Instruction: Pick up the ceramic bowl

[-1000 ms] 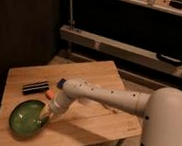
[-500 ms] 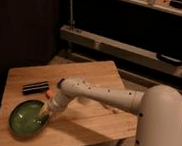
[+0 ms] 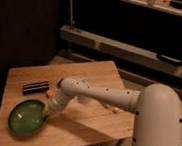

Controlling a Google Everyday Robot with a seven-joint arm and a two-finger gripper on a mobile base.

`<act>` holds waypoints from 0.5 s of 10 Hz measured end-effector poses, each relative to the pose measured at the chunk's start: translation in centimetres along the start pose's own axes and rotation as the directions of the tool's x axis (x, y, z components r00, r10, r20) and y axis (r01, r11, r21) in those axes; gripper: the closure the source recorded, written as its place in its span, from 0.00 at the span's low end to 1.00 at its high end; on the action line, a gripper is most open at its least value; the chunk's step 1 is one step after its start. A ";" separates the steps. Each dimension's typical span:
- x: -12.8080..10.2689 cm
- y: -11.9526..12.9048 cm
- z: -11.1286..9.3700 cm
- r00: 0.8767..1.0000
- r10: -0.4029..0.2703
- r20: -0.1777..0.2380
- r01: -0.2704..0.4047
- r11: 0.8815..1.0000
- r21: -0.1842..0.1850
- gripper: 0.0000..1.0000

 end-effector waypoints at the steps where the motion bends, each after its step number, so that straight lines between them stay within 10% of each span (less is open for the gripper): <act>1: 0.0 0.2 0.0 1.000 0.010 0.004 -0.010 1.000 -0.011 1.00; 5: 0.4 0.3 -1.2 0.998 0.059 -0.006 -0.059 0.998 0.009 1.00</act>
